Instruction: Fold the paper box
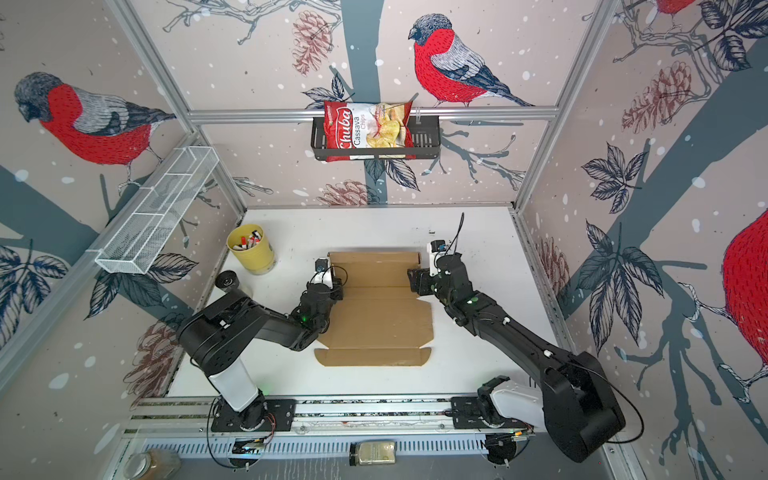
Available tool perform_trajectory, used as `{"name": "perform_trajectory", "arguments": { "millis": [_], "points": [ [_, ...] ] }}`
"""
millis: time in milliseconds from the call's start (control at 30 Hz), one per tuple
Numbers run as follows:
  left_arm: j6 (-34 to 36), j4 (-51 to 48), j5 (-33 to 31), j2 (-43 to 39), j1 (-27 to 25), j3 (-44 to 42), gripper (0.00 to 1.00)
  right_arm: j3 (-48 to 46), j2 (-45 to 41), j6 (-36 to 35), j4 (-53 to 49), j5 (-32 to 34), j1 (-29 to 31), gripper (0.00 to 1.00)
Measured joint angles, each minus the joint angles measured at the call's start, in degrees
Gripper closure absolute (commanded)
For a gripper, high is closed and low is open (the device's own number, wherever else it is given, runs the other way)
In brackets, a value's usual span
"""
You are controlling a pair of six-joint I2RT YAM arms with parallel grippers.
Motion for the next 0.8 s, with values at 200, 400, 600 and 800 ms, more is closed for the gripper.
{"name": "perform_trajectory", "arguments": {
  "millis": [200, 400, 600, 800],
  "points": [
    [4.1, 5.9, -2.0, 1.9, -1.0, -1.7, 1.0, 2.7, -0.7, 10.6, -2.8, -11.2, -10.3, 0.29],
    [9.1, 12.6, -4.2, 4.0, -3.1, -2.4, 1.0, 8.4, 7.4, 16.4, -7.1, -22.1, -13.3, 0.33],
    [10.8, 14.4, -5.3, 4.4, -3.7, -2.4, 1.0, 10.6, 11.3, 17.5, -8.6, -24.9, -11.9, 0.47],
    [10.8, 14.4, -5.6, 4.5, -3.9, -2.4, 1.0, 10.2, 13.9, 17.4, -8.1, -25.7, -11.7, 0.59]
  ]
}}
